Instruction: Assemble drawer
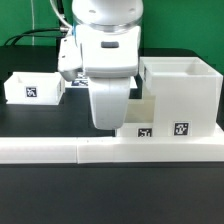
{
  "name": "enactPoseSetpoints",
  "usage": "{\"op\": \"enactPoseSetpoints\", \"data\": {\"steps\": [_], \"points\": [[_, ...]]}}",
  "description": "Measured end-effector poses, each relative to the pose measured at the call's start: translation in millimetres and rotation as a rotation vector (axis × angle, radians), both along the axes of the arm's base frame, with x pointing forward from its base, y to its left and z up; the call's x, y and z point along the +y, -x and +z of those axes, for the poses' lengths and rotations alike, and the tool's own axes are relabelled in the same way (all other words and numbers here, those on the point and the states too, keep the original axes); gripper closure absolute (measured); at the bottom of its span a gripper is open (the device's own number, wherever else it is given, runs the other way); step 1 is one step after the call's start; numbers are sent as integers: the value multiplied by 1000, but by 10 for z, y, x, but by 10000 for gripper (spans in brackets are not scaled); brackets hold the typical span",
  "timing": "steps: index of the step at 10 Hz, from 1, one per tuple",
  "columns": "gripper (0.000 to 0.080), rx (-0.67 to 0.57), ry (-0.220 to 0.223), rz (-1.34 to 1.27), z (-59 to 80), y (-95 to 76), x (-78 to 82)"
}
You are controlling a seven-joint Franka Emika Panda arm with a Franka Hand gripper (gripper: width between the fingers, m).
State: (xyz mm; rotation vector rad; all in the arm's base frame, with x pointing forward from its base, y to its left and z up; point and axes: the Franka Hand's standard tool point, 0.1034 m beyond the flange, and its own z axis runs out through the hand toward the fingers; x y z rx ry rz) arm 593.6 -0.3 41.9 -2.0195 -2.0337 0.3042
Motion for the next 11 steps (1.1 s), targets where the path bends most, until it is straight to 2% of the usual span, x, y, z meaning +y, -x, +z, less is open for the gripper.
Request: {"op": "enactPoseSetpoints", "data": {"steps": [3,5,9,11], "points": [[151,7,-8,-26,-21,-35,254],[151,3,-3,-23,-4,-39,317],[151,22,-16,8,-84,75,-28],[151,37,-3,-8,-78,181,18]]}}
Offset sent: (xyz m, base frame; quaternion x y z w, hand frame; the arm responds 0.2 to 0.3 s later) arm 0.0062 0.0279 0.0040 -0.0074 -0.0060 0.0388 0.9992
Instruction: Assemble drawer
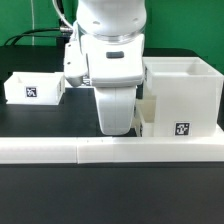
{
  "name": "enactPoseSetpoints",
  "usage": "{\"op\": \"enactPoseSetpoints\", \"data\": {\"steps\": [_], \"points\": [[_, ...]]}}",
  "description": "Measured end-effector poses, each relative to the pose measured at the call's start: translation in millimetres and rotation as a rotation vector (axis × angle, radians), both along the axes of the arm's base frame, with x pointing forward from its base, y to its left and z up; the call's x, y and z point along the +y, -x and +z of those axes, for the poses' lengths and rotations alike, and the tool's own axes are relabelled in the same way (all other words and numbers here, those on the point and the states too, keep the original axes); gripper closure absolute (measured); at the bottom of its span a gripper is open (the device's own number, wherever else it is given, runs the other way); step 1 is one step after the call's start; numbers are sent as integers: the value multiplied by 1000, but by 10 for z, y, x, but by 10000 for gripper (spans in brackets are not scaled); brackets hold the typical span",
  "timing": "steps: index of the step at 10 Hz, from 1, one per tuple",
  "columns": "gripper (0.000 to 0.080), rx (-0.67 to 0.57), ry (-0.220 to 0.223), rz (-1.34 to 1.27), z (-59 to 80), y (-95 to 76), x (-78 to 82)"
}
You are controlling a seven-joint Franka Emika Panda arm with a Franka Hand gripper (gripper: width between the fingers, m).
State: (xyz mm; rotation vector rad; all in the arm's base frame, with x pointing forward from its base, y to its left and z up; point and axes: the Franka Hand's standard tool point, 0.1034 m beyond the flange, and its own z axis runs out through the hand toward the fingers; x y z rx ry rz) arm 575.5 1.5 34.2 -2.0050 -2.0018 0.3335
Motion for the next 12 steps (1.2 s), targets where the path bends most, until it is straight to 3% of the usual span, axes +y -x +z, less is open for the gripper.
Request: {"op": "enactPoseSetpoints", "data": {"steps": [4,7,9,12], "points": [[151,16,21,-23,-21,81,209],[151,17,66,-92,-25,63,260],[151,15,49,-56,-44,60,162],[151,5,-2,51,-10,39,-154]]}}
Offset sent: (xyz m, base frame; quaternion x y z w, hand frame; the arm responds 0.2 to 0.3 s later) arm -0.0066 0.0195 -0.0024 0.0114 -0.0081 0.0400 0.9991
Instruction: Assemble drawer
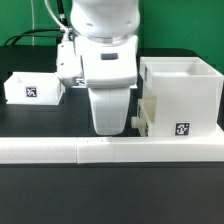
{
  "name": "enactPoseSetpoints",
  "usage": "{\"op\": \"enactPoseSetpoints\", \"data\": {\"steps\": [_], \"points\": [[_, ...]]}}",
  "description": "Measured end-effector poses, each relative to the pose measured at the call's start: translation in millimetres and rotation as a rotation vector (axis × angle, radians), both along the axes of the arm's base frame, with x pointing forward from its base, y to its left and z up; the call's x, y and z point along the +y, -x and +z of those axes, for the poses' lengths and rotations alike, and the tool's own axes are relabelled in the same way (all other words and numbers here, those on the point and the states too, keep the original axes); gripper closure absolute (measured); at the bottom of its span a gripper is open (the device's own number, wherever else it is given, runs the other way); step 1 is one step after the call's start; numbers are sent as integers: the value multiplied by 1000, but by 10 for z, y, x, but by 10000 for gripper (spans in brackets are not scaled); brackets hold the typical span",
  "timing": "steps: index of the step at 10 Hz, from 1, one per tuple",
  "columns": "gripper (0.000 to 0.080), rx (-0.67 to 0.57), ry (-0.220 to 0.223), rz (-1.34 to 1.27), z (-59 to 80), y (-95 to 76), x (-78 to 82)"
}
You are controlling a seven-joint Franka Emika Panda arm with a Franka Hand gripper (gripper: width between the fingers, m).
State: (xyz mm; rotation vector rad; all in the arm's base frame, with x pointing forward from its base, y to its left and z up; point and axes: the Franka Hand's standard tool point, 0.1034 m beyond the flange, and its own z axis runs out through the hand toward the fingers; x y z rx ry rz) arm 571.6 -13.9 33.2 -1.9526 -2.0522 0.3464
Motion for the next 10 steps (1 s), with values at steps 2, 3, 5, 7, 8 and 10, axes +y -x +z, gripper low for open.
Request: {"op": "enactPoseSetpoints", "data": {"steps": [2,3,5,7,8,10], "points": [[151,-21,-17,30,71,-42,-121],[151,-55,-18,33,135,-71,-194],[151,-119,-12,22,235,4,-278],[151,-168,-6,9,284,152,-327],[151,-188,-5,4,300,228,-338],[151,-215,-10,-15,259,449,-353]]}}
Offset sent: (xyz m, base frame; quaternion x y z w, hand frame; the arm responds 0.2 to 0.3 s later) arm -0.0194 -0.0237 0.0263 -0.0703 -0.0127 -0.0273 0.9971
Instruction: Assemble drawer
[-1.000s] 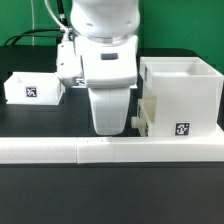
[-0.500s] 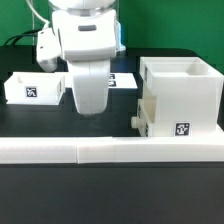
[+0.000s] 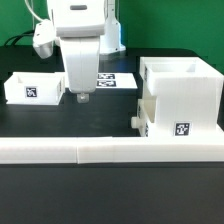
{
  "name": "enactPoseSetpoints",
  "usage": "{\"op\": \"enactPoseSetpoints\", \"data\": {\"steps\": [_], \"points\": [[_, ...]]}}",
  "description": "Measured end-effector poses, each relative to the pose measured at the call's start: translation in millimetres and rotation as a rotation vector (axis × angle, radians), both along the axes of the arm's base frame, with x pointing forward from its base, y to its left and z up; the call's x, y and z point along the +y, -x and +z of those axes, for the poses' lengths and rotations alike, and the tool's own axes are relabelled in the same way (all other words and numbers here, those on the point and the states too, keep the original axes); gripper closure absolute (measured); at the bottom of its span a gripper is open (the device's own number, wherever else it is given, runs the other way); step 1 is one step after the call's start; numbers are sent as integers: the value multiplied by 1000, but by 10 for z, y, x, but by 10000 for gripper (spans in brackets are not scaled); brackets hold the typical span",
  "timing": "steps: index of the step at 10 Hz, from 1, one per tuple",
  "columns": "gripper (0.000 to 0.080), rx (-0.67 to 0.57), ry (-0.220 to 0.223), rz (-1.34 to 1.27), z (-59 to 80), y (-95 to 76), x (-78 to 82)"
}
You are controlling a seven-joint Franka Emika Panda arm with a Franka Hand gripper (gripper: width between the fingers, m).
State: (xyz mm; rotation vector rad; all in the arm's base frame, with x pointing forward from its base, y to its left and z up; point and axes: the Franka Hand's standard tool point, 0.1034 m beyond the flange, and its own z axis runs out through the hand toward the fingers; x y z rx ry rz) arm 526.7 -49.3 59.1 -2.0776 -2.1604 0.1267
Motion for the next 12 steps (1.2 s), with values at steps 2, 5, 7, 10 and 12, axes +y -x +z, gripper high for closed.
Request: {"op": "enactPoseSetpoints", "data": {"steps": [2,5,7,10,12], "points": [[151,9,-1,-1,-22,19,-4],[151,18,31,-202,-29,25,6],[151,22,47,-299,-35,35,-1],[151,-74,83,-643,26,258,-197],[151,-91,107,-895,64,429,-200]]}}
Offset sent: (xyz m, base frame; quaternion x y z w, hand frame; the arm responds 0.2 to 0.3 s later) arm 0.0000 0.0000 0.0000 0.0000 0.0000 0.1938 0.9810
